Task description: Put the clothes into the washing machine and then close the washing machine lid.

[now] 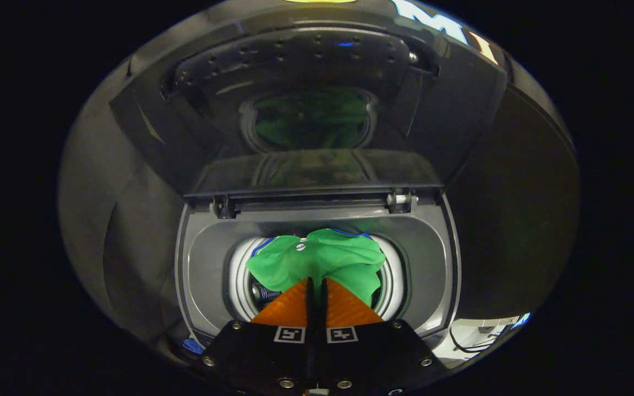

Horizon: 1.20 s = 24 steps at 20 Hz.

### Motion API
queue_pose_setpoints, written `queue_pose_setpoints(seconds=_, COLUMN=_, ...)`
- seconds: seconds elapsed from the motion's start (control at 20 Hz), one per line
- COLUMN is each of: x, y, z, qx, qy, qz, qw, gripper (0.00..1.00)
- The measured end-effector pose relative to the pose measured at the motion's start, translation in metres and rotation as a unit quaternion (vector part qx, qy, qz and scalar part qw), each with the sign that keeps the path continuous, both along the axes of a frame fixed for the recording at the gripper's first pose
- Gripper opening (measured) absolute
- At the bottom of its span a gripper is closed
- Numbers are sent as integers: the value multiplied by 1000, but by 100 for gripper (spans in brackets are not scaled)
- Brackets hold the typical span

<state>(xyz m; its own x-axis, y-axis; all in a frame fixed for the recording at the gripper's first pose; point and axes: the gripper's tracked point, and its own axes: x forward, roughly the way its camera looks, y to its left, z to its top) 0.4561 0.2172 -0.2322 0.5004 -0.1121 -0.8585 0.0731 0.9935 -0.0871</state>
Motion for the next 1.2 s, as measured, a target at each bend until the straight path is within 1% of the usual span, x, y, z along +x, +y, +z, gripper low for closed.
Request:
queue_pose_setpoints(seconds=0.5, x=7, y=1, z=-19, qx=12, qy=41, qz=5, qw=999, gripper=0)
queue_pose_setpoints(seconds=0.65, x=8, y=0, z=-19, qx=11, qy=40, qz=7, qw=999, gripper=0)
queue_pose_setpoints(seconds=0.75, x=9, y=-6, z=-22, qx=-7, qy=33, qz=1, qw=999, gripper=1)
queue_pose_setpoints(seconds=0.85, x=13, y=-12, z=-12, qx=-13, qy=9, qz=6, qw=1000, gripper=40)
queue_pose_setpoints(seconds=1.0, x=13, y=-10, z=-6, qx=-7, qy=-8, qz=-13, qw=1000, gripper=98)
queue_pose_setpoints(seconds=1.2, x=16, y=-10, z=18, qx=6, qy=-41, qz=-25, qw=999, gripper=98)
